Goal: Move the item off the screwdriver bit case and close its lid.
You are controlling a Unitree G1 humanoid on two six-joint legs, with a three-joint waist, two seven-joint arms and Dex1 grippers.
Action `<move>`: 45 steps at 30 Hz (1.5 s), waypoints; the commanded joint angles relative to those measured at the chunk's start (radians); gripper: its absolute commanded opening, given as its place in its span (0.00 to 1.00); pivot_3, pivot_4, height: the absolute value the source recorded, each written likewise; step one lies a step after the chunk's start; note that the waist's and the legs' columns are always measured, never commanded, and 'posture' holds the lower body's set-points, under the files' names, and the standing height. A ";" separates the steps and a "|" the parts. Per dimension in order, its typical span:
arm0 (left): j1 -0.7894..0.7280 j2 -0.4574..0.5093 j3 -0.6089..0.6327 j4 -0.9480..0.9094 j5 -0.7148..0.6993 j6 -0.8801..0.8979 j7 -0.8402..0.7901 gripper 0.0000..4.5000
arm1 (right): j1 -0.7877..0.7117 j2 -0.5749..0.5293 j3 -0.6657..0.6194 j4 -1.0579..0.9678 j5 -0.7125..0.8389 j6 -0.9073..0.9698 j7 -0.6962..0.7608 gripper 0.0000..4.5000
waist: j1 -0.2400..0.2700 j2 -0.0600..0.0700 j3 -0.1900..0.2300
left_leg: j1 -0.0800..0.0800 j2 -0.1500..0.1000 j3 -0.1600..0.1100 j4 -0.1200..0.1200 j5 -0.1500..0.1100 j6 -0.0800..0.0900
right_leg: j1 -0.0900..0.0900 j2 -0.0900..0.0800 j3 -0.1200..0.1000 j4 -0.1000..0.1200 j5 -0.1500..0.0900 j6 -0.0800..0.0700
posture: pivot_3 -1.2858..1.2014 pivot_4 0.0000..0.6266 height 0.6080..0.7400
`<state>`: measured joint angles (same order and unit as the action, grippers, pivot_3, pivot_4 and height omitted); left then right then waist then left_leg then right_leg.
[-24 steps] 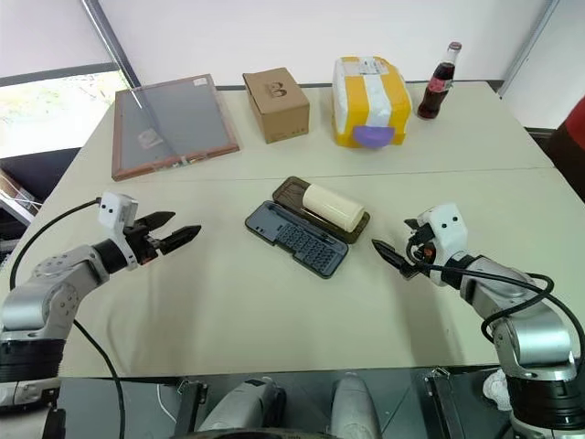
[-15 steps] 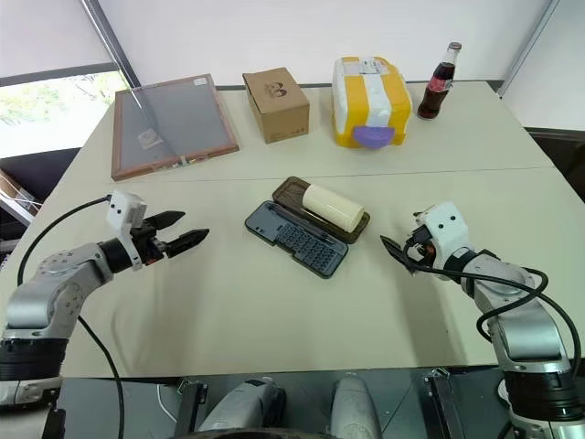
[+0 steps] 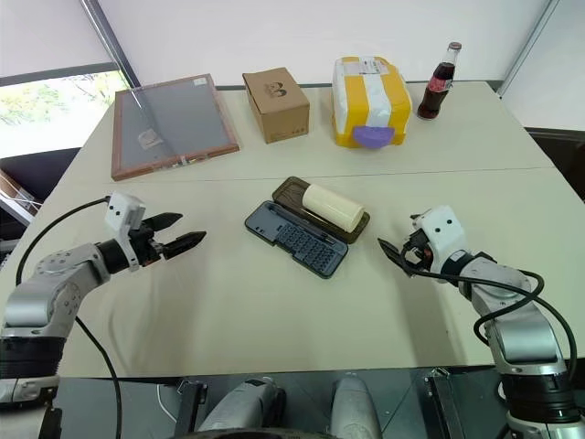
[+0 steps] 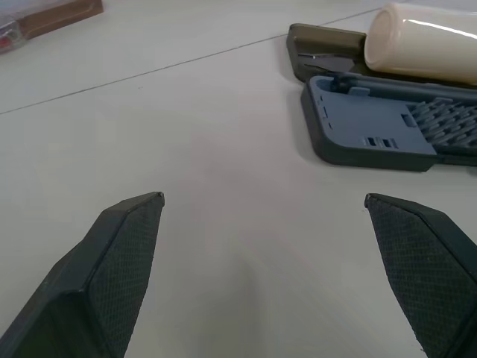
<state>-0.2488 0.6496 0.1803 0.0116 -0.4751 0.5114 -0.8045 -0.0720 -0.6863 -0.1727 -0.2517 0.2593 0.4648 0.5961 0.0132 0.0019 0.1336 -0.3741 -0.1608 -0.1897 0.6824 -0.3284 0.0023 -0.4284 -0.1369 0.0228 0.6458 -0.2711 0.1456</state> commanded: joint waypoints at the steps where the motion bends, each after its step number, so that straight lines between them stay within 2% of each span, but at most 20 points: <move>1: -0.019 0.029 0.037 0.018 0.010 -0.034 -0.011 1.00 | 0.009 -0.012 -0.038 -0.022 0.011 -0.014 0.013 0.99 | 0.000 0.000 0.000 | 0.000 0.000 0.000 0.000 0.000 0.000 | 0.000 0.000 0.000 0.000 0.000 0.000 | 0.52 0.24 1.00; 7: -0.049 0.024 0.023 0.041 0.017 -0.058 -0.011 1.00 | -0.035 -0.001 -0.032 0.036 -0.030 -0.073 -0.014 0.99 | 0.000 0.000 0.000 | 0.000 0.000 0.000 0.000 0.000 0.000 | 0.000 0.000 0.000 0.000 0.000 0.000 | 0.52 0.24 1.00; 12: -0.087 -0.004 -0.040 -0.005 0.012 -0.049 -0.044 1.00 | -0.160 0.000 0.109 0.223 -0.181 -0.296 -0.002 0.99 | -0.004 0.000 0.000 | 0.000 0.000 0.002 0.000 0.000 0.000 | 0.000 0.000 0.000 0.000 0.000 0.000 | 0.52 0.24 1.00; 17: -0.124 -0.036 -0.070 0.005 0.026 -0.056 -0.055 1.00 | -0.240 0.032 0.166 0.354 -0.225 -0.428 0.010 0.99 | -0.005 0.000 0.000 | 0.000 0.001 0.001 -0.001 0.000 0.000 | -0.001 0.000 0.000 0.000 0.000 0.000 | 0.52 0.24 1.00; 23: -0.109 -0.056 -0.091 -0.016 0.021 -0.054 -0.072 1.00 | -0.297 0.061 0.198 0.460 -0.255 -0.529 0.009 0.99 | -0.009 0.000 0.000 | 0.000 0.001 0.002 0.000 0.000 0.000 | -0.001 0.001 0.000 0.000 0.000 0.000 | 0.52 0.24 1.00; 31: -0.054 -0.080 -0.093 -0.051 0.026 -0.045 -0.051 1.00 | -0.337 0.096 0.191 0.478 -0.249 -0.559 0.012 0.99 | -0.018 0.000 0.000 | 0.000 0.001 0.001 0.000 0.000 0.000 | -0.001 0.001 0.000 0.001 0.000 0.000 | 0.52 0.24 1.00; 39: -0.062 -0.108 -0.111 -0.055 0.038 -0.046 -0.016 1.00 | -0.445 0.163 0.222 0.708 -0.302 -0.698 -0.036 0.99 | -0.027 0.000 0.000 | 0.001 0.001 0.001 -0.001 0.000 -0.001 | -0.001 0.001 0.000 0.001 0.000 0.000 | 0.52 0.24 1.00; 43: -0.060 -0.112 -0.113 -0.059 0.040 -0.047 -0.007 1.00 | -0.476 0.193 0.245 0.749 -0.332 -0.748 -0.055 0.99 | -0.028 0.000 0.000 | 0.000 0.001 0.001 -0.001 0.000 -0.001 | -0.002 0.001 0.000 0.001 0.000 0.000 | 0.52 0.24 1.00; 45: -0.052 -0.109 -0.111 -0.062 0.042 -0.048 -0.004 1.00 | -0.485 0.204 0.276 0.764 -0.364 -0.781 -0.054 0.88 | -0.028 0.000 0.000 | 0.000 0.001 0.001 -0.001 0.000 -0.001 | -0.002 0.001 0.000 0.002 0.000 0.000 | 0.52 0.24 1.00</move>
<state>-0.2997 0.5357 0.0577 -0.0156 -0.4347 0.4730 -0.8113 -0.5308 -0.4885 0.0903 0.5180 -0.0835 -0.2743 0.5492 -0.0146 0.0020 0.1336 -0.3737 -0.1594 -0.1890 0.6816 -0.3280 0.0015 -0.4302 -0.1355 0.0226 0.6474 -0.2711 0.1456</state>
